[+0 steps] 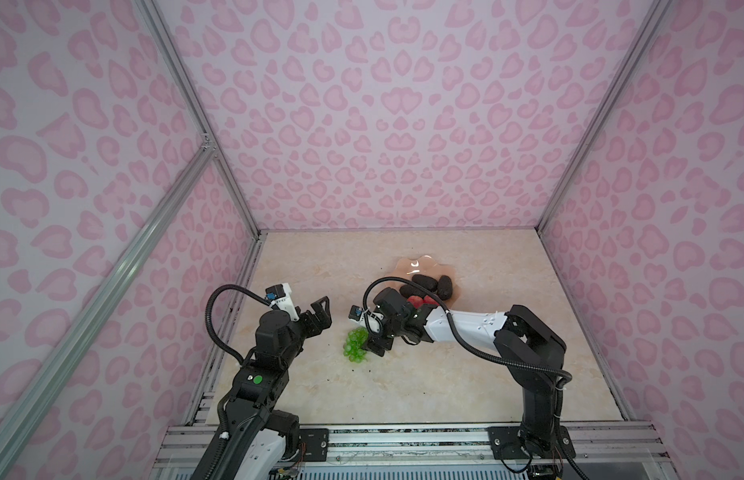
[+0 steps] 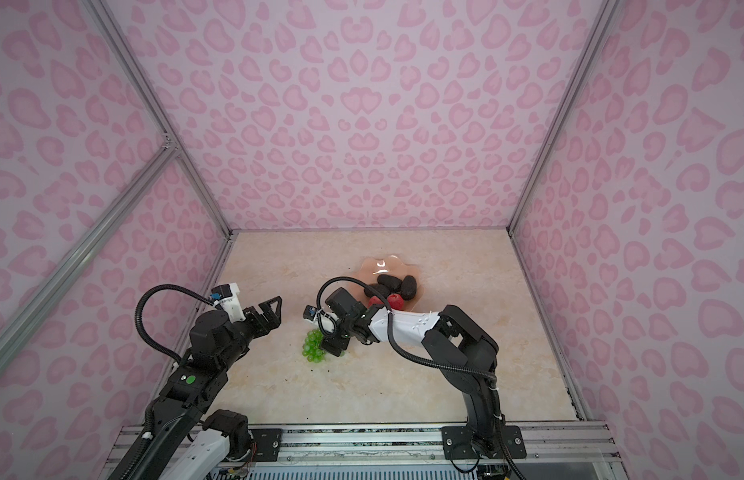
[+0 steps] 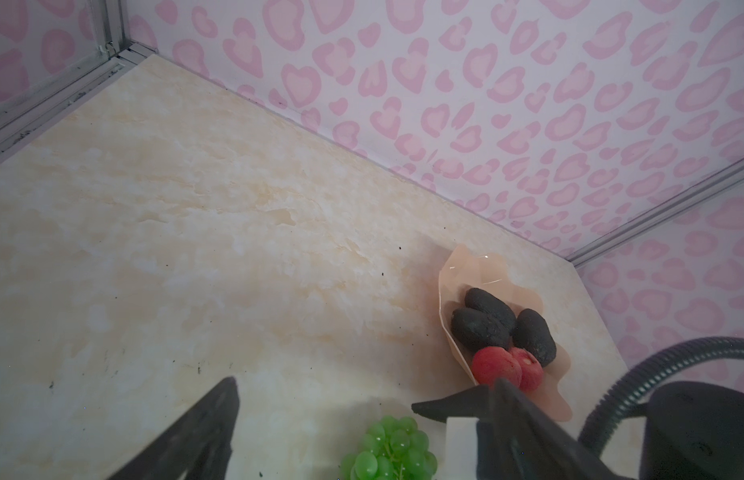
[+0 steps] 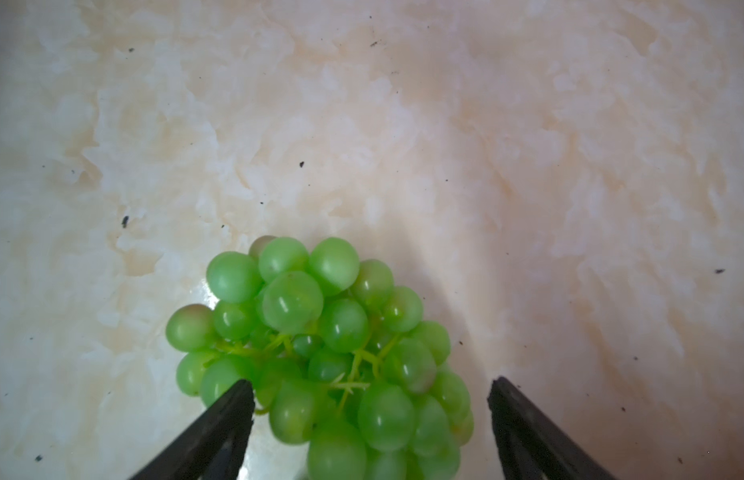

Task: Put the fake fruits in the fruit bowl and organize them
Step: 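Move the right gripper to the green grapes and grasp the bunch, then lift the grapes over the bowl and lower them onto the fruit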

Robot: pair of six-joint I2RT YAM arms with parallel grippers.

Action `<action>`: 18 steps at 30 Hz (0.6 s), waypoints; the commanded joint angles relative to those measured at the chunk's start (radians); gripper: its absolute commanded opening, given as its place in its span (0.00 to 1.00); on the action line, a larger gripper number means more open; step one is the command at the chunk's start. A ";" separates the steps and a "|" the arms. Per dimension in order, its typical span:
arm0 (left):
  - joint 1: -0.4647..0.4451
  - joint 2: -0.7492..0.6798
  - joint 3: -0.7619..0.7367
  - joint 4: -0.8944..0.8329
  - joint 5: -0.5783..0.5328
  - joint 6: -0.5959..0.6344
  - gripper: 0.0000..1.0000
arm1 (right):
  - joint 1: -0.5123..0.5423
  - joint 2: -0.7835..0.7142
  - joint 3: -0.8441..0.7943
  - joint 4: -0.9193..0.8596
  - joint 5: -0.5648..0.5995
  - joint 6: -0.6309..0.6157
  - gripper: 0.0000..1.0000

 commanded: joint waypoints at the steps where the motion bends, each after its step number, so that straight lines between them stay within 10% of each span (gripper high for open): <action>1: 0.002 -0.003 0.008 0.002 -0.012 0.001 0.95 | -0.008 0.041 0.024 0.012 0.000 0.000 0.88; 6: 0.002 -0.004 0.009 -0.002 -0.020 0.004 0.96 | -0.021 0.089 0.058 -0.010 -0.055 0.009 0.78; 18: 0.003 0.002 0.015 0.000 -0.029 0.011 0.96 | -0.042 0.076 0.048 -0.014 -0.140 0.083 0.17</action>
